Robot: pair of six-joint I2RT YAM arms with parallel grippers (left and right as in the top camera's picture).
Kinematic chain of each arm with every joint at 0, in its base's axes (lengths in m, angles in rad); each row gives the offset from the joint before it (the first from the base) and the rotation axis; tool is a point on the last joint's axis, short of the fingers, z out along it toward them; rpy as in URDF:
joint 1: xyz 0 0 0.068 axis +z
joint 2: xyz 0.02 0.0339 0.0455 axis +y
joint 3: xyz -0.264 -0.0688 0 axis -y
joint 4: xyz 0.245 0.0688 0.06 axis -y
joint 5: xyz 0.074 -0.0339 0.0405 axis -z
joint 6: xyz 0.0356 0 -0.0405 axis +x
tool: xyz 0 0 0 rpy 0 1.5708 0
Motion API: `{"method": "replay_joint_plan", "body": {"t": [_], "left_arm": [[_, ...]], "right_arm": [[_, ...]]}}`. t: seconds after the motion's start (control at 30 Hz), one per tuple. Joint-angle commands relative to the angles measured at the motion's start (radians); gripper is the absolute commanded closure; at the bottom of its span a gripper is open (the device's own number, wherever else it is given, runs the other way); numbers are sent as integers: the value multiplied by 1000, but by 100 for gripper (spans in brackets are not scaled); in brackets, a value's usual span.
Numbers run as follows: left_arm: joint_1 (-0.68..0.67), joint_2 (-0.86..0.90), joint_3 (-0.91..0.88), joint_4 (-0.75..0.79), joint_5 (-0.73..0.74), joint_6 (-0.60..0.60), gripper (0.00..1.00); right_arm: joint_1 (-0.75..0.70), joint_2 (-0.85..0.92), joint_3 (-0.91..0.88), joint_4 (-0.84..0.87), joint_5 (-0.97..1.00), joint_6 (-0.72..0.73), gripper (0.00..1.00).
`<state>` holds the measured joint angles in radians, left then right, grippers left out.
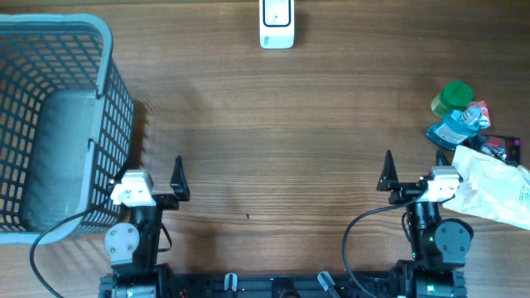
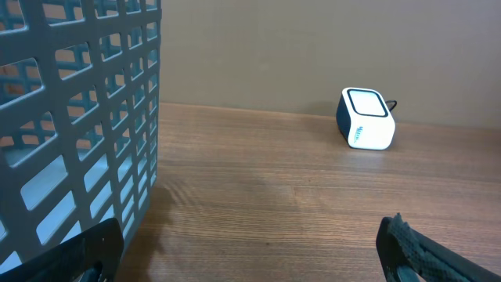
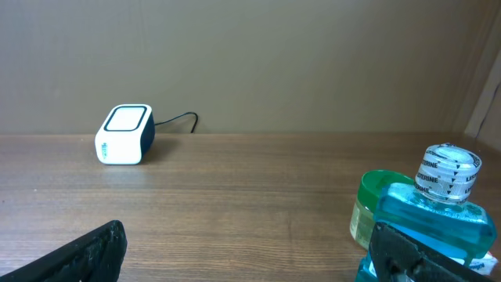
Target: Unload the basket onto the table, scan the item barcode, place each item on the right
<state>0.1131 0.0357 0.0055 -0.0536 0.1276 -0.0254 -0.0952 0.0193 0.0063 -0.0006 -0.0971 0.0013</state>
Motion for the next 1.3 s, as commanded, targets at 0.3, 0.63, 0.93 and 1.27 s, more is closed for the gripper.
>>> {"method": "replay_joint_plan", "body": {"t": [0.3, 0.63, 0.93, 1.27], "left_arm": [[-17, -32, 0, -22, -40, -17, 0], [-115, -32, 0, -26, -61, -20, 0], [-115, -32, 0, -23, -55, -61, 0], [-115, -31, 0, -19, -54, -61, 0]], "right_arm": [[-7, -9, -1, 6, -13, -9, 0], [-7, -9, -1, 6, -13, -9, 0], [-7, -9, -1, 6, -13, -9, 0], [-7, -9, -1, 6, -13, -9, 0]]}}
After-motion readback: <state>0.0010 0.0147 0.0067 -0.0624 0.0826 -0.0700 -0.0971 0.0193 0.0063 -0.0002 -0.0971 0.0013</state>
